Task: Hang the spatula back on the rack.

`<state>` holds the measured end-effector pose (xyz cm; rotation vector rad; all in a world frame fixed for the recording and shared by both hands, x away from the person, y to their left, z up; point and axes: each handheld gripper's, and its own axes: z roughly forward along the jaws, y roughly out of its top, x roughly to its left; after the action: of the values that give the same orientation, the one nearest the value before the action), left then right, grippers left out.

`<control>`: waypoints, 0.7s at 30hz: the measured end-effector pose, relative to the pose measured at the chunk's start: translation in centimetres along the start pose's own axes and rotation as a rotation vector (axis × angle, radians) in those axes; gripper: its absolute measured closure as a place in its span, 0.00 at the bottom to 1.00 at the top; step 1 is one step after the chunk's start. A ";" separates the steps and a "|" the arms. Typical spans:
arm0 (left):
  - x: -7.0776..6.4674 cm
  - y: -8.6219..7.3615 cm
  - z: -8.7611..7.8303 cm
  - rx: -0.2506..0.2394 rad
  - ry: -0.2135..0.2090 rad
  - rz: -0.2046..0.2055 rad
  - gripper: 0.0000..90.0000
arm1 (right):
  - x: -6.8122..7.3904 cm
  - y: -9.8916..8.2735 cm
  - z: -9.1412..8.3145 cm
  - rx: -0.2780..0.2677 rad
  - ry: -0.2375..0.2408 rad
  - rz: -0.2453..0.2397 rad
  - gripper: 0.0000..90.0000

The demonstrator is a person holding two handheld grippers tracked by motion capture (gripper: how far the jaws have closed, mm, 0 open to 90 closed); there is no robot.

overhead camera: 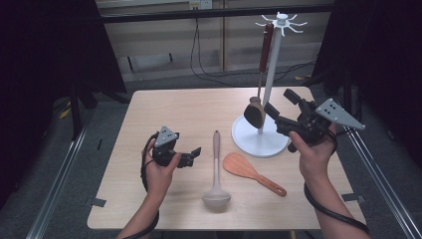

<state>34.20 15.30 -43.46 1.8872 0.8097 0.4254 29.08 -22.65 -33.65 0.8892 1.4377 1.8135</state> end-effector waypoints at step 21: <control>-0.1 -0.6 0.2 0.033 0.009 0.003 0.03 | -1.0 -5.6 -3.7 0.080 -0.010 0.060 0.17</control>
<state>34.05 15.26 -44.04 1.9186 0.8246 0.4248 27.02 -24.38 -39.86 0.9895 1.5017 1.8030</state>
